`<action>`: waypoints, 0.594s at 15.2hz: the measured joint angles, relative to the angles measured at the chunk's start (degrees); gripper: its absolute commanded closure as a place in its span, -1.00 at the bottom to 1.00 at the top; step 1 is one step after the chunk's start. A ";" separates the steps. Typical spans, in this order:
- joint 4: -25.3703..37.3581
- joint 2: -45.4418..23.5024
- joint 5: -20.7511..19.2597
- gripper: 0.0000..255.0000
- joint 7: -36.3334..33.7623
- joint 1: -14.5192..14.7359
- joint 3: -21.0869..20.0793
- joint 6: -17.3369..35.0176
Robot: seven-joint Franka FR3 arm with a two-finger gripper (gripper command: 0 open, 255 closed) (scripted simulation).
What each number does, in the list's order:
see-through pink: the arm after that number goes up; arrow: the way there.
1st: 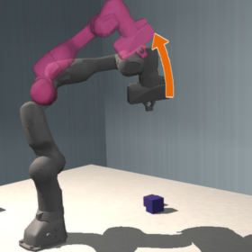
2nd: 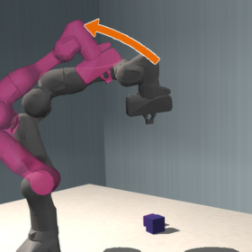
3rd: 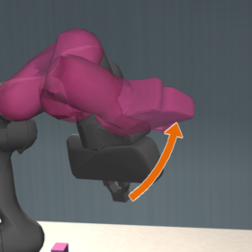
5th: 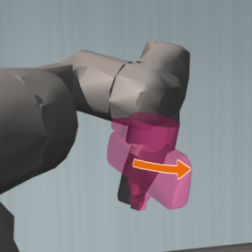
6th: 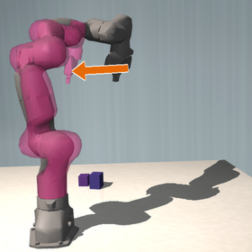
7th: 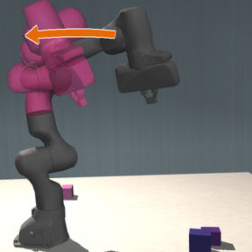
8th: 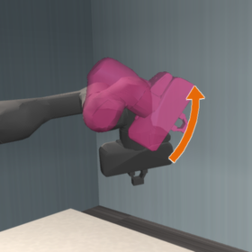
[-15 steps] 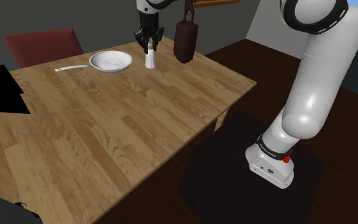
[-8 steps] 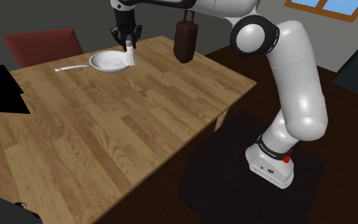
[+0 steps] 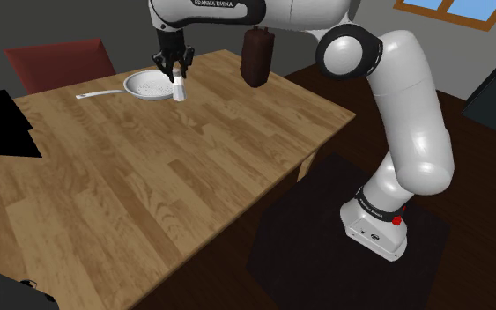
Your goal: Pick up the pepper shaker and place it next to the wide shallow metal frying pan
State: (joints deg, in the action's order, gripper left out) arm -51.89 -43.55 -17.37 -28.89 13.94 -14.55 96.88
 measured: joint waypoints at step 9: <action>-8.15 0.76 -0.25 1.00 -1.34 -1.05 -0.02 7.18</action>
State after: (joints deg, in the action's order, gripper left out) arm -60.03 -42.79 -17.62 -30.23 12.89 -14.57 104.05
